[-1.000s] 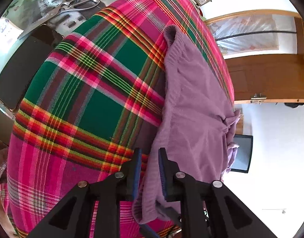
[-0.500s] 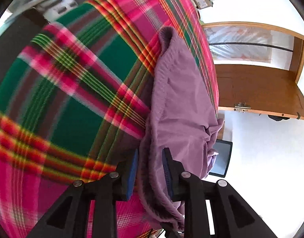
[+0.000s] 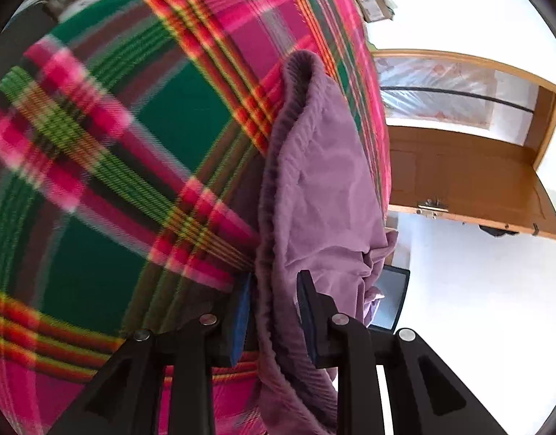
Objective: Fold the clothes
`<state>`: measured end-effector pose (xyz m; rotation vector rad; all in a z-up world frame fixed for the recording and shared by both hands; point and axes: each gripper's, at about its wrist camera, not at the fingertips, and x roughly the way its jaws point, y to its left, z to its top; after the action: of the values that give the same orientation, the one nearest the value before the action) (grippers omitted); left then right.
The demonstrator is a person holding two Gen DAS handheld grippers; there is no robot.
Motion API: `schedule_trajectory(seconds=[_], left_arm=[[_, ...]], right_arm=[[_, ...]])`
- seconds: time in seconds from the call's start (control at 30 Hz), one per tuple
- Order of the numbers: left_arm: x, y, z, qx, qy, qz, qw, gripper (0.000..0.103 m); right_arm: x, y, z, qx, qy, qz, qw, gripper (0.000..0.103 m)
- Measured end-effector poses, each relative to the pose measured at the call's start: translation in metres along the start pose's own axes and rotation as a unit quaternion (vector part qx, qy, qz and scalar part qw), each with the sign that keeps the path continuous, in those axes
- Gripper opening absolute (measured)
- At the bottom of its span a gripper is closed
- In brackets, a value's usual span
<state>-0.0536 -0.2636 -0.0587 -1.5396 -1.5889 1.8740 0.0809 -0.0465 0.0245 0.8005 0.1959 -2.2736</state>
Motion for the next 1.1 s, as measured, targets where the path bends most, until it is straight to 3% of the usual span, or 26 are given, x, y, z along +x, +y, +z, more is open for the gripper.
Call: schedule_trajectory(seconds=[0.13,0.3,0.5,0.67,1.1], left_arm=[[0.003,-0.001,0.002,0.006,-0.001,-0.005,1.0,0.025],[0.009,0.0,0.003,0.014,-0.008,0.004,0.9999,0.01],[0.003,-0.004,0.004,0.028,-0.016,0.018,0.9993,0.009],[-0.019,-0.008,0.007,0.047,-0.03,0.016,0.9983,0.009],[-0.056,-0.009,0.038,0.09,-0.052,0.092,0.9903,0.008]], right_arm=[[-0.009,-0.001,0.001,0.006,-0.006,0.007,1.0,0.012],[-0.01,0.004,0.002,0.0,-0.009,0.012,1.0,0.012],[-0.003,0.014,0.0,-0.019,0.003,0.016,1.0,0.012],[0.008,0.037,0.0,-0.058,0.015,0.044,0.997,0.011],[0.074,0.09,0.015,-0.111,0.051,0.115,0.986,0.01]])
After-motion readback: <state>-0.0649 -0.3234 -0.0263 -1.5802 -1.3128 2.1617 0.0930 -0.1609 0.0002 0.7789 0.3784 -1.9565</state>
